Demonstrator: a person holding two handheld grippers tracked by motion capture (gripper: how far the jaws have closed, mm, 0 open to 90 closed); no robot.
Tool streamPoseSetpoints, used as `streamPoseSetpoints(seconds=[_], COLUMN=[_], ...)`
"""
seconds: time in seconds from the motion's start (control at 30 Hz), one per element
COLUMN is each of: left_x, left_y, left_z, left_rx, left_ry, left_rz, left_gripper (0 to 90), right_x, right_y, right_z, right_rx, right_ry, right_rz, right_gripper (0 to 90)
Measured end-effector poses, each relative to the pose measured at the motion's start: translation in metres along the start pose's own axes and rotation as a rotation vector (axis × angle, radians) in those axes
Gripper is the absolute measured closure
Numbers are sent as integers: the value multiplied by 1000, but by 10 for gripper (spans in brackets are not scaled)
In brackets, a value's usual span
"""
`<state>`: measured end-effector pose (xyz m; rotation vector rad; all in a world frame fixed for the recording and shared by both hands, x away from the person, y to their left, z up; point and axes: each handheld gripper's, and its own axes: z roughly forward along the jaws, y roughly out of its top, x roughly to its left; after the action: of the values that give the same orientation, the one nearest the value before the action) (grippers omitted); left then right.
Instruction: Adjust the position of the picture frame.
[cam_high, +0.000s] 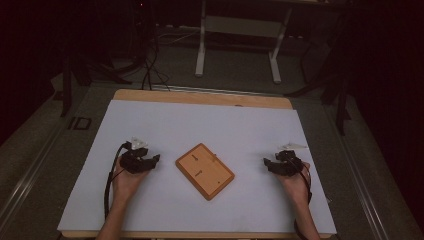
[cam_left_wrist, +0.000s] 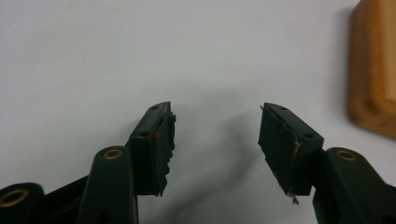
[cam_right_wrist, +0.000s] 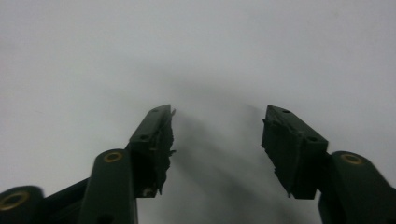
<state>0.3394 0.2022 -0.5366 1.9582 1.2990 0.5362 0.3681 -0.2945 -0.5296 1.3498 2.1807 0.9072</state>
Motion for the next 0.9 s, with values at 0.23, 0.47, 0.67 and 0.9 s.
streamPoseSetpoints(seconds=[0.23, 0.47, 0.67, 0.9], left_x=[4, 2, -3, -3], left_y=[0, 2, 3, 3], left_z=[-6, -4, -3, -3], left_rx=[-32, -17, -1, 21], left_ry=[-21, -55, -85, -90], left_rz=[-27, -16, 27, 42], left_gripper=[449, 468, 471, 481], right_x=[11, 23, 31, 42], right_y=[5, 9, 12, 16], right_z=[-3, -1, -1, 2], right_rx=[0, 16, 6, 3], right_ry=[45, 79, 100, 125], right_rz=[-24, -58, -63, -81], right_gripper=[447, 490, 536, 576])
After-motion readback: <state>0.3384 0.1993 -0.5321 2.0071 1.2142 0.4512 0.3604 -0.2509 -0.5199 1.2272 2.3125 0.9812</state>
